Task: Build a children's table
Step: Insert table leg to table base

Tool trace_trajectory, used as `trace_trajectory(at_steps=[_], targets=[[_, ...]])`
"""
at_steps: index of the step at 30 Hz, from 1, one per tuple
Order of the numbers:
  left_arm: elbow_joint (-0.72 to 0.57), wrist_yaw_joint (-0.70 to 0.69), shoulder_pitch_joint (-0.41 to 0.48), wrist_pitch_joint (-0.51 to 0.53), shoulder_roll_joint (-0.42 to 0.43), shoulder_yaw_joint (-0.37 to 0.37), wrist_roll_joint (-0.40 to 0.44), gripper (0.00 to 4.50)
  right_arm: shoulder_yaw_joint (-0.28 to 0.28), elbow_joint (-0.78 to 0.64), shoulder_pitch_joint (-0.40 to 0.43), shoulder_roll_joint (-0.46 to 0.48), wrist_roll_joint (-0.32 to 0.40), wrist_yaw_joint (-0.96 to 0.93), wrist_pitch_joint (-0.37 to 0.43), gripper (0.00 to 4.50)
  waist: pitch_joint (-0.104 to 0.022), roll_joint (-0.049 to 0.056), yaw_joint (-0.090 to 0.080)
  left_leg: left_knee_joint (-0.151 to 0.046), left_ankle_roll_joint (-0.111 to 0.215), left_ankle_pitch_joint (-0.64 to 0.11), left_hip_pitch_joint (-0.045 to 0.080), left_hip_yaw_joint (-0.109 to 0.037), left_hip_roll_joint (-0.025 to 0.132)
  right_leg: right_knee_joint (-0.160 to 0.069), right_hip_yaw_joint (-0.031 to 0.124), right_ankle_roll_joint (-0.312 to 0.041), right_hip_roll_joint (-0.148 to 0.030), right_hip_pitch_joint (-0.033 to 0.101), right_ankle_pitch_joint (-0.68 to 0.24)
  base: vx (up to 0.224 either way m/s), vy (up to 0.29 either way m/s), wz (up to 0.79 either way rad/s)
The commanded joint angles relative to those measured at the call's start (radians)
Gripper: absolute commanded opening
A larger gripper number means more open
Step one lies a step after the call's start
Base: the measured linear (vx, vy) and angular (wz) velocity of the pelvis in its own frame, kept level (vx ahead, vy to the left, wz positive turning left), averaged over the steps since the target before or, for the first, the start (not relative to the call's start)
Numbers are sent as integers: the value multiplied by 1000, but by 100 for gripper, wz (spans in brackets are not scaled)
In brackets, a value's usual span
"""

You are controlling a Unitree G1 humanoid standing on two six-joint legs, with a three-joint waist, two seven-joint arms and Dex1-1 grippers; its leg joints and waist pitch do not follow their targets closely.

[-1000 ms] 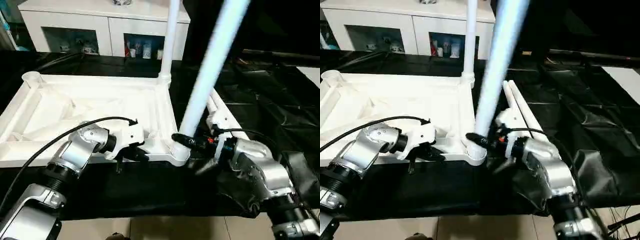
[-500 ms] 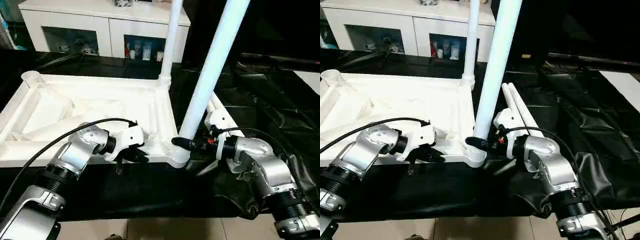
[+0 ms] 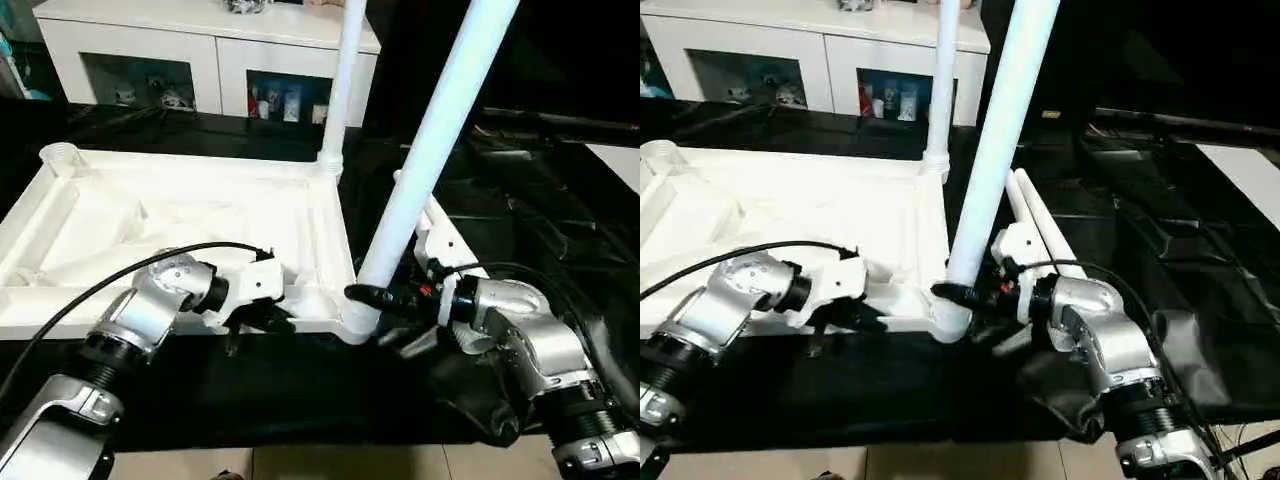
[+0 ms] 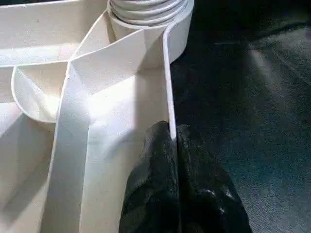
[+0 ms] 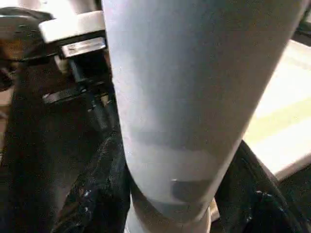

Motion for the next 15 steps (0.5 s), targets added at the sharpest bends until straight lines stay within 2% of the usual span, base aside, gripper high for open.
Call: trace_trajectory(at_steps=[1,4,11,15], targets=[[-36,-64,-10,-41,3,-27,-22,0,95,98,80,-34,-52,59,51,183,-37,24,-5,-84,-34,-305,32,-50,93,-72,66,-232,-108,8,-126,0,0,0],[-43,-99,-14,-51,8,-31,-37,0,107,99,82,-49,-57,103,33,183,-36,25,-3,-84,-24,-297,33,-50,94,-72,64,-242,-109,11,-127,0,0,0],[-38,-103,-19,-59,17,-31,-32,0,104,122,74,-41,-64,122,7,183,-30,26,-4,-89,-65,-411,42,-57,96,-88,67,-214,-114,0,-303,0,0,0],[-12,-71,-23,-60,19,-24,-15,0,91,171,62,-14,-86,66,-15,183,-32,26,-7,-89,-66,-399,39,-57,95,-87,68,-218,-113,-1,-281,0,0,0]])
